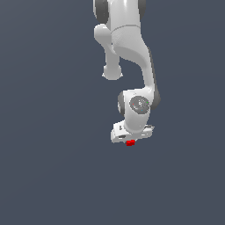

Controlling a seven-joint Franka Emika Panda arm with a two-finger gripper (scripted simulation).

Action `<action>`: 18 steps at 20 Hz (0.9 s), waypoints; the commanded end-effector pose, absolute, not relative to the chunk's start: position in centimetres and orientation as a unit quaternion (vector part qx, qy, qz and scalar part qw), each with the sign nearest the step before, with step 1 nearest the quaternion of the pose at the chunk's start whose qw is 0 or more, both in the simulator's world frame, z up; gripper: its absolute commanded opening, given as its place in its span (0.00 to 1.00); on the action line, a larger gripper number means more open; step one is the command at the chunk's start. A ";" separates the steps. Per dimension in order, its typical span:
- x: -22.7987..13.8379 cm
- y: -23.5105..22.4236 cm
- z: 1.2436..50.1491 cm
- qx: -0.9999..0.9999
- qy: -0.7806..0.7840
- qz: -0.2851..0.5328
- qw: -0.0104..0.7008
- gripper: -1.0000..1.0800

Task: Pick up the red cube and move it to a goal position.

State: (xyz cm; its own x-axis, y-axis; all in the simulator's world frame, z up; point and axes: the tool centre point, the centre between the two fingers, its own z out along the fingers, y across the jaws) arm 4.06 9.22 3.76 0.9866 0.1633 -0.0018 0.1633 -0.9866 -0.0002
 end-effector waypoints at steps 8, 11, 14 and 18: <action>0.4 9.6 7.3 -0.997 -0.082 0.000 0.000 0.00; -0.4 9.7 8.1 -0.997 -0.082 0.000 0.000 0.00; -1.0 9.8 8.8 -0.997 -0.082 0.000 0.000 0.00; -1.3 9.9 9.2 -0.997 -0.082 0.000 0.000 0.00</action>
